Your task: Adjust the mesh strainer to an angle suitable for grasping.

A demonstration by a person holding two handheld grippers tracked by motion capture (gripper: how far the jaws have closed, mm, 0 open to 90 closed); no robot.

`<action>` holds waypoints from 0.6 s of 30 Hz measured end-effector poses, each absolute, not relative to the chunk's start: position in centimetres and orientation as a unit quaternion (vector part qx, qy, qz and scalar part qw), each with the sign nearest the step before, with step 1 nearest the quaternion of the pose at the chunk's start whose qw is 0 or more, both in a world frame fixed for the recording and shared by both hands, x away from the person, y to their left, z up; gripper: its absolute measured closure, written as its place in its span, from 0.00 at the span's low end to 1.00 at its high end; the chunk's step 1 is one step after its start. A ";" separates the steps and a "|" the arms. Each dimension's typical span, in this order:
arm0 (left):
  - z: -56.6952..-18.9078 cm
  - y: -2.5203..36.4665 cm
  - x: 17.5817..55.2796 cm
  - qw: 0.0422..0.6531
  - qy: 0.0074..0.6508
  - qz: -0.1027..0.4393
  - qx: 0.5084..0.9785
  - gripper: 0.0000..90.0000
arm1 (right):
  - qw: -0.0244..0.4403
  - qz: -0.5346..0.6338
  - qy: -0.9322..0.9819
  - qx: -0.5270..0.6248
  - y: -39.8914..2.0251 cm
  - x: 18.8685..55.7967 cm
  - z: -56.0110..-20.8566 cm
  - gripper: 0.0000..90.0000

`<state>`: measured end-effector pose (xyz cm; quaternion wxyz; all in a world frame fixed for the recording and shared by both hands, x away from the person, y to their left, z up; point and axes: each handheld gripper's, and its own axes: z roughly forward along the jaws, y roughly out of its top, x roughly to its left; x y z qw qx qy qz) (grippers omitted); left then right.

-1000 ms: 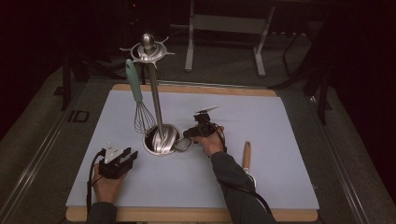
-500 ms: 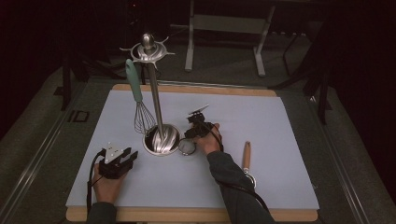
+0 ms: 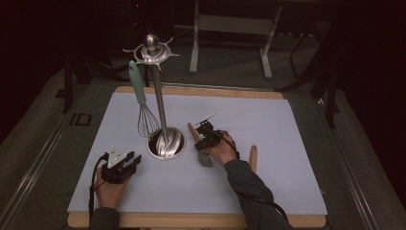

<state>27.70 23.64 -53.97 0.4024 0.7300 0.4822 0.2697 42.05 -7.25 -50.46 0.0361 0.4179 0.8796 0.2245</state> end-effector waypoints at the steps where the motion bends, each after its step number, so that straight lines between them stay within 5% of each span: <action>1: -54.0 23.6 27.7 0.403 0.482 0.270 0.730 0.72 | 0.037 0.223 0.883 0.411 -7.7 42.0 -50.4 0.79; 14: -54.0 23.6 27.7 0.398 0.483 0.271 0.731 0.72 | 0.020 0.191 0.910 0.368 -11.9 40.1 -49.7 0.80; 18: -54.0 23.5 27.7 0.398 0.483 0.271 0.731 0.72 | -0.004 0.208 0.907 0.365 -12.3 40.0 -49.4 0.72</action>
